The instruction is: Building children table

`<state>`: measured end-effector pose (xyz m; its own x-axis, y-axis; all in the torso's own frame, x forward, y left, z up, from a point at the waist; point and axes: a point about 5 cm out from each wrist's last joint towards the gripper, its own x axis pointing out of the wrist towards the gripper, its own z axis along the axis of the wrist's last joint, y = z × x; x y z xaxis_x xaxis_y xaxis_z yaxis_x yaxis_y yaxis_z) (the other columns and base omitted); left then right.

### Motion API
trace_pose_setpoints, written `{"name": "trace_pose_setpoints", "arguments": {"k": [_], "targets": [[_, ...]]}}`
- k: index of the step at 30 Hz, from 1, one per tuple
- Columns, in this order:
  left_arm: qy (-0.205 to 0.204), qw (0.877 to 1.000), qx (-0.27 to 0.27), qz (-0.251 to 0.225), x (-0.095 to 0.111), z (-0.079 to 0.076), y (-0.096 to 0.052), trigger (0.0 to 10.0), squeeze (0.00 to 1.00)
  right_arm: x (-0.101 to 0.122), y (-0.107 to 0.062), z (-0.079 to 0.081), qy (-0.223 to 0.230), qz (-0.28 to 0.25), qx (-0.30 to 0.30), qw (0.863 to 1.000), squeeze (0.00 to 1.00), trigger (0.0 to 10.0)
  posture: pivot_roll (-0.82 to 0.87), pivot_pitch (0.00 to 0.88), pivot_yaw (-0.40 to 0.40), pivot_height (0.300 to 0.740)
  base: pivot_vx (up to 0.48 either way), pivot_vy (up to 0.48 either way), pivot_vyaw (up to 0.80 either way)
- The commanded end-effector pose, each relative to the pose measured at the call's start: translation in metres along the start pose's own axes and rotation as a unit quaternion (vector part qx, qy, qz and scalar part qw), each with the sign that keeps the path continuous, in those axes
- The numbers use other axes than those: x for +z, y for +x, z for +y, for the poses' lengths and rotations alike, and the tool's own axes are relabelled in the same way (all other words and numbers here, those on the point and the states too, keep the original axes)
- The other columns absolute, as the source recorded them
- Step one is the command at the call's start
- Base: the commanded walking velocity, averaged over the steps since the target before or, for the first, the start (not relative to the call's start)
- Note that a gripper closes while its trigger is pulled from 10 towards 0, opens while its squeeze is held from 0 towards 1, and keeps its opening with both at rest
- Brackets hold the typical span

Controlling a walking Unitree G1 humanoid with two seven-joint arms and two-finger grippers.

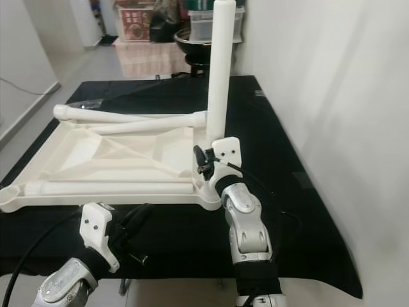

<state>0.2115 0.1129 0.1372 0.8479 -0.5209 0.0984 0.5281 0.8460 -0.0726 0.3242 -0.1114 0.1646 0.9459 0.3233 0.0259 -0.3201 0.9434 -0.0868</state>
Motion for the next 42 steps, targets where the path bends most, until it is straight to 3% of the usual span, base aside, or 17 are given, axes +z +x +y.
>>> {"name": "trace_pose_setpoints", "arguments": {"k": [1, 3, 4, 9, 10, 11, 12, 13, 21, 25, 26, 28, 29, 31, 32, 38, 42], "targets": [[0.0, 1.0, 0.003, 0.006, -0.003, 0.002, 0.0, 10.0, 0.0, -0.029, -0.006, 0.005, -0.01, 0.082, 0.003, 0.997, 0.0, 10.0, -0.01, 0.062, 0.024, 0.74, 0.0, 0.0, 0.0], [0.0, 1.0, 0.005, 0.004, -0.002, 0.003, 0.0, 10.0, 0.0, -0.023, -0.002, 0.007, 0.009, 0.074, 0.018, 0.997, 0.0, 10.0, 0.0, 0.061, 0.022, 0.74, 0.0, 0.0, 0.0], [0.0, 1.0, 0.005, 0.004, -0.002, 0.002, 0.0, 10.0, 0.0, -0.017, 0.002, 0.008, 0.013, 0.061, 0.045, 0.997, 1.0, 10.0, 0.0, 0.062, 0.022, 0.74, 0.0, 0.0, 0.0], [0.0, 1.0, 0.005, 0.004, -0.002, 0.002, 0.0, 10.0, 0.0, 0.006, 0.013, 0.006, 0.035, 0.003, 0.138, 0.99, 1.0, 10.0, 0.01, 0.062, 0.027, 0.74, 0.0, 0.0, 0.0], [0.0, 1.0, 0.005, 0.005, -0.002, 0.002, 0.0, 10.0, 0.0, 0.015, 0.015, 0.003, 0.032, -0.01, 0.19, 0.981, 1.0, 10.0, 0.01, 0.061, 0.028, 0.74, 0.0, 0.0, 0.0], [0.0, 1.0, 0.004, 0.005, -0.002, 0.002, 0.0, 10.0, 0.0, 0.025, 0.017, -0.002, 0.014, -0.022, 0.246, 0.969, 0.26, 10.0, 0.02, 0.063, 0.028, 0.74, 0.0, 0.0, 0.0], [0.0, 1.0, 0.004, 0.005, -0.002, 0.002, 0.0, 10.0, 0.0, 0.031, 0.018, -0.005, 0.0, -0.027, 0.281, 0.959, 0.26, 10.0, 0.02, 0.063, 0.028, 0.74, 0.0, 0.0, 0.0], [-0.001, 1.0, 0.004, 0.006, -0.002, 0.002, 0.0, 10.0, 0.0, 0.034, 0.021, -0.01, -0.018, -0.023, 0.305, 0.952, 0.0, 10.0, 0.02, 0.063, 0.028, 0.74, 0.0, 0.0, 0.0], [-0.001, 1.0, 0.003, 0.007, -0.002, 0.0, -0.001, 10.0, 0.0, 0.035, 0.029, -0.022, -0.048, 0.024, 0.431, 0.901, 0.0, 10.0, 0.03, 0.067, 0.026, 0.74, 0.0, 0.0, 0.0], [-0.001, 1.0, 0.003, 0.008, -0.002, 0.0, -0.001, 10.0, 0.0, 0.036, 0.035, -0.023, -0.046, 0.03, 0.429, 0.902, 0.0, 10.0, 0.04, 0.071, 0.024, 0.74, 0.0, 0.0, 0.0], [-0.001, 1.0, 0.004, 0.008, -0.002, -0.001, -0.002, 10.0, 0.0, 0.035, 0.039, -0.024, -0.053, 0.036, 0.417, 0.907, 0.0, 8.7, 0.04, 0.073, 0.027, 0.74, 0.0, 0.0, 0.0], [-0.001, 1.0, 0.004, 0.008, -0.002, -0.001, -0.002, 10.0, 0.0, 0.035, 0.042, -0.025, -0.058, 0.039, 0.413, 0.908, 0.0, 8.7, 0.04, 0.073, 0.027, 0.74, 0.0, 0.0, 0.0], [-0.001, 1.0, 0.004, 0.009, -0.002, -0.001, -0.002, 10.0, 0.0, 0.034, 0.044, -0.025, -0.056, 0.042, 0.411, 0.909, 0.0, 2.0, 0.04, 0.073, 0.028, 0.74, 0.0, 0.0, 0.0], [-0.001, 1.0, 0.004, 0.009, -0.003, -0.001, -0.002, 10.0, 0.0, 0.034, 0.044, -0.026, -0.054, 0.044, 0.411, 0.909, 0.0, 2.0, 0.04, 0.073, 0.028, 0.74, 0.0, 0.0, 0.0], [-0.002, 1.0, 0.003, 0.009, -0.003, -0.001, -0.002, 10.0, 0.0, 0.035, 0.045, -0.027, -0.046, 0.042, 0.421, 0.905, 0.0, 0.0, 0.04, 0.075, 0.028, 0.74, 0.0, 0.0, 0.0], [-0.003, 1.0, 0.002, 0.009, -0.003, -0.002, -0.002, 10.0, 0.0, 0.036, 0.042, -0.035, -0.029, 0.037, 0.44, 0.897, 0.0, 0.0, 0.03, 0.078, 0.028, 0.74, 0.0, 0.0, 0.0], [-0.004, 1.0, 0.003, 0.008, -0.002, -0.002, -0.002, 10.0, 0.0, 0.025, 0.033, -0.042, -0.027, 0.032, 0.425, 0.904, 0.0, 0.0, 0.02, 0.082, 0.02, 0.74, 0.0, 0.0, 0.0]]}}
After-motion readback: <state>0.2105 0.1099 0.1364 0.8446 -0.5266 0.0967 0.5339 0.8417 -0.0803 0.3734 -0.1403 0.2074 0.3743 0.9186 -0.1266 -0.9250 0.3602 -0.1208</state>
